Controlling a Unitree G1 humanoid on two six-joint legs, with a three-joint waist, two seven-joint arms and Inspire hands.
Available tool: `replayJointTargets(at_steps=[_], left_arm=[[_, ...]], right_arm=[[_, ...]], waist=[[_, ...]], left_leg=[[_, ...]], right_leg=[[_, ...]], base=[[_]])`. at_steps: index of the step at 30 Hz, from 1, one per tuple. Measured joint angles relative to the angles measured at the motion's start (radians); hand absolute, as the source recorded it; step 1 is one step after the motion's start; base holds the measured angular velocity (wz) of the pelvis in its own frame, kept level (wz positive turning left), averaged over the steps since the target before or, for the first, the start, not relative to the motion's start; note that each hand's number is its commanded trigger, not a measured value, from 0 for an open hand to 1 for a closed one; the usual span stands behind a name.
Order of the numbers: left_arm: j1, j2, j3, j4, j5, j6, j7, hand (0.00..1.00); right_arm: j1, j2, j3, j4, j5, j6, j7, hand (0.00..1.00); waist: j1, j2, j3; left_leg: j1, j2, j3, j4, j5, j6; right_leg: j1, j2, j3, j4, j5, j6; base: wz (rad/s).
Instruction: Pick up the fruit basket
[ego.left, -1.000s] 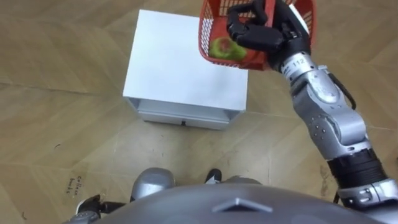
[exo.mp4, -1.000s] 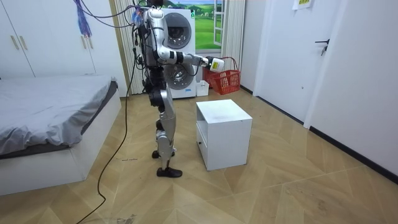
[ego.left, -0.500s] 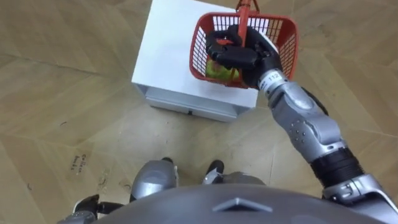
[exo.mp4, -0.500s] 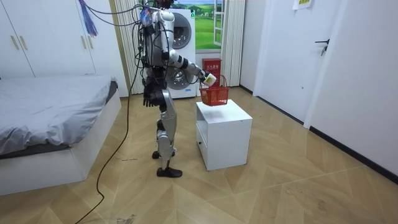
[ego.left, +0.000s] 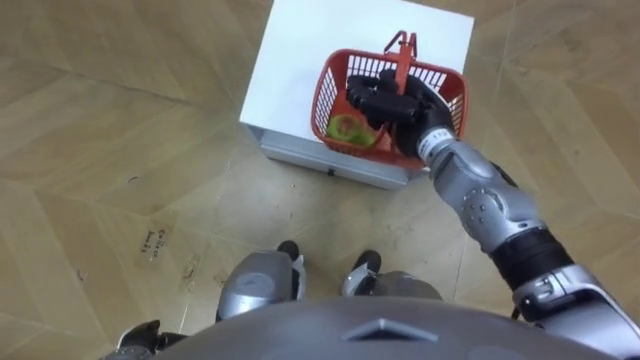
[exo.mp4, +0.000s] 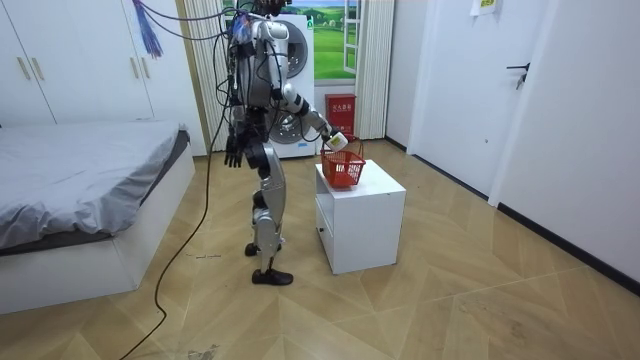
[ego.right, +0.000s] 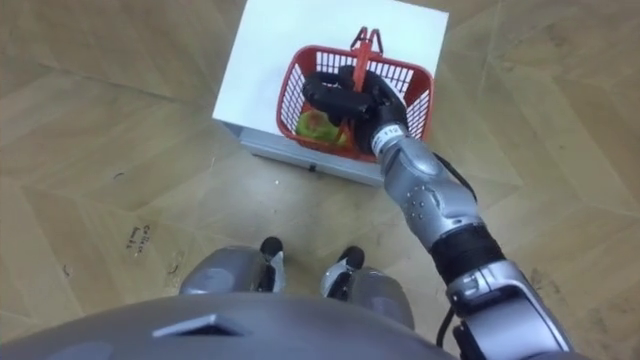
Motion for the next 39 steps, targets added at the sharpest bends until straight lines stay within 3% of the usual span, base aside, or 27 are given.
replayJointTargets(at_steps=[3,5,12,20,22,39], left_arm=[[0.000,0.000,-0.003,-0.001,0.000,0.002,-0.001,0.00],[0.004,0.000,-0.004,-0.001,0.001,0.003,-0.006,0.00],[0.014,-0.002,-0.014,0.000,0.010,0.005,-0.035,0.00],[0.016,-0.004,-0.015,0.000,0.018,0.004,-0.036,0.00],[0.018,-0.004,-0.016,0.000,0.018,0.005,-0.036,0.00],[0.061,-0.005,-0.022,-0.002,0.066,0.005,-0.040,0.00]], right_arm=[[-0.033,-0.005,-0.034,0.058,0.016,-0.002,-0.003,1.00],[-0.037,-0.005,-0.053,0.064,0.015,-0.002,-0.007,1.00],[-0.045,-0.005,-0.057,0.072,0.014,-0.002,-0.014,1.00],[-0.065,-0.010,-0.089,0.121,0.014,-0.001,-0.013,1.00],[-0.067,-0.011,-0.090,0.121,0.014,-0.001,-0.013,0.00],[-0.078,-0.030,-0.090,0.164,0.027,-0.001,0.000,0.00]], waist=[[0.013,0.022,0.0048],[0.020,0.029,0.0030],[0.021,0.028,0.0007],[0.023,0.027,0.0000],[0.025,0.028,0.0005],[0.023,0.041,0.0032]], left_leg=[[-0.012,-0.002,-0.002,0.006,-0.005,0.005],[-0.024,-0.009,-0.002,0.012,-0.006,0.006],[-0.060,-0.032,-0.003,0.054,-0.015,0.023],[-0.066,-0.035,-0.006,0.076,-0.021,0.034],[-0.058,-0.034,-0.007,0.075,-0.021,0.034],[-0.016,-0.036,-0.017,0.057,-0.021,0.033]], right_leg=[[-0.007,-0.006,-0.007,0.013,-0.004,0.006],[-0.024,-0.016,-0.006,0.035,-0.013,0.008],[-0.066,-0.049,-0.002,0.099,-0.039,0.023],[-0.062,-0.063,-0.015,0.114,-0.040,0.030],[-0.057,-0.062,-0.018,0.114,-0.040,0.030],[-0.005,-0.060,-0.029,0.094,-0.041,0.032]], base=[[0.12],[0.07],[0.05],[0.04],[0.00],[0.01]])
